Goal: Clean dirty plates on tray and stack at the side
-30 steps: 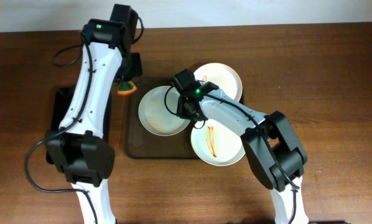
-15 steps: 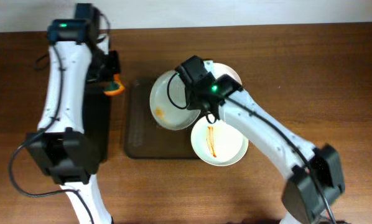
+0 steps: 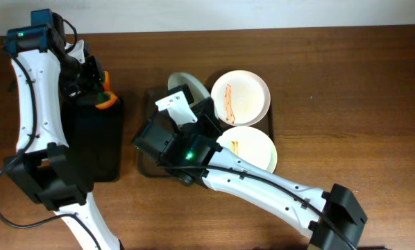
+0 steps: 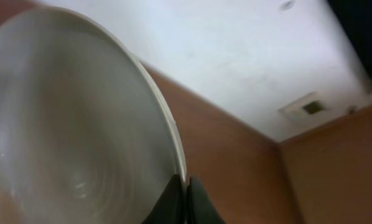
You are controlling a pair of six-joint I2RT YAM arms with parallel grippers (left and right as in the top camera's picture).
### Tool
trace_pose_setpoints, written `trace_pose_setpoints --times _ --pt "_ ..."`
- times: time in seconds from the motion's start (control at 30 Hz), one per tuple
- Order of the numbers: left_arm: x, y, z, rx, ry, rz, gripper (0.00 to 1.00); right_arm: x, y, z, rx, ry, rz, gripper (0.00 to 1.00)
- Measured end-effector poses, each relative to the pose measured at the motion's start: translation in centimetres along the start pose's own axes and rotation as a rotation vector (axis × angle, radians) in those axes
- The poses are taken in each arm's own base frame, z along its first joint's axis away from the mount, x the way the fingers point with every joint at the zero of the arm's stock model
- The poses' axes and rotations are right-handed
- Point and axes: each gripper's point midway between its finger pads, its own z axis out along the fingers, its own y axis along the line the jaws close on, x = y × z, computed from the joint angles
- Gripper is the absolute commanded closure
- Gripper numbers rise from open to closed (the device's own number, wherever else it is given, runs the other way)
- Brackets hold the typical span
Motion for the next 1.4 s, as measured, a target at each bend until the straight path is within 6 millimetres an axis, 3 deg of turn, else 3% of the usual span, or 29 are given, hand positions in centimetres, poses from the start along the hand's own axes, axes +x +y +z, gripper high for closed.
trace_pose_setpoints --times 0.13,0.2,0.27,0.3,0.33,0.43,0.5,0.57,0.63,0.73,0.77,0.8,0.93,0.97,1.07,1.17,1.23,1.27,1.3,1.33,1.4 --pt "0.1 0.0 0.0 0.002 0.003 0.002 1.0 3.9 5.8 0.7 -0.416 0.238 0.066 0.96" --pt "0.1 0.0 0.0 0.002 0.003 0.002 1.0 5.6 6.2 2.7 -0.568 0.388 0.155 0.96" --pt "0.1 0.0 0.0 0.003 0.003 0.002 1.0 7.0 4.5 5.4 -0.661 0.518 0.279 0.96" --pt "0.1 -0.1 0.0 0.004 0.003 0.002 1.0 7.9 2.8 6.9 -0.692 0.584 0.354 0.96" --pt "0.1 -0.1 0.0 0.005 0.004 0.002 1.0 9.1 -1.2 9.5 -0.681 0.644 0.478 0.96" --pt "0.1 -0.1 0.0 0.005 0.004 0.002 1.0 13.4 -8.9 12.5 -0.612 0.774 0.664 0.96" --pt "0.1 -0.1 0.0 0.005 0.004 0.002 1.0 18.6 -15.4 15.3 -0.484 0.871 0.821 0.96" --pt "0.1 -0.1 0.0 0.006 0.004 0.002 1.0 22.7 -18.6 16.4 -0.405 0.931 0.925 0.96" --pt "0.1 -0.1 0.0 0.005 0.004 0.002 1.0 28.1 -20.4 16.7 -0.328 1.015 1.012 0.96" --pt "0.2 -0.1 0.0 0.005 0.007 0.002 1.0 33.9 -19.5 17.0 -0.278 1.064 1.078 0.94" --pt "0.2 -0.1 0.0 0.005 0.007 0.001 1.0 35.4 -18.8 16.9 -0.271 1.076 1.088 0.67" --pt "0.2 -0.1 0.0 0.005 0.008 0.001 1.0 36.4 -17.9 16.5 -0.274 1.099 1.088 0.59" --pt "0.1 -0.1 0.0 0.005 0.006 0.002 1.0 35.7 -17.0 16.4 -0.35 1.085 1.098 0.56" --pt "0.2 -0.2 0.0 0.006 0.007 0.004 1.0 34.9 -17.0 16.1 -0.391 1.086 1.099 0.56" --pt "0.4 -1.2 0.3 0.008 0.01 0.027 1.0 30.0 -17.2 14.5 -0.564 1.042 1.04 0.56" --pt "0.6 -2.2 0.5 0.007 0.017 0.053 1.0 26.2 -12.9 11.3 -0.762 1.037 0.858 0.66" --pt "0.8 -2.7 0.7 0.005 0.02 0.067 1.0 25.5 -8.8 9.7 -0.853 1.035 0.736 0.68" --pt "1.0 -3.2 0.8 0.007 0.023 0.078 1.0 25.8 -6.3 8.4 -0.889 1.059 0.674 0.7" --pt "1.0 -3.3 0.8 0.001 0.023 0.084 1.0 26.1 -5.4 8.5 -0.864 1.052 0.658 0.72" --pt "1.1 -3.4 0.9 -0.019 0.023 0.094 1.0 27.0 -3.1 8.0 -0.845 1.066 0.616 0.74" --pt "1.2 -3.6 1.1 -0.037 0.022 0.109 1.0 27.4 -1.2 7.5 -0.815 1.066 0.581 0.75"
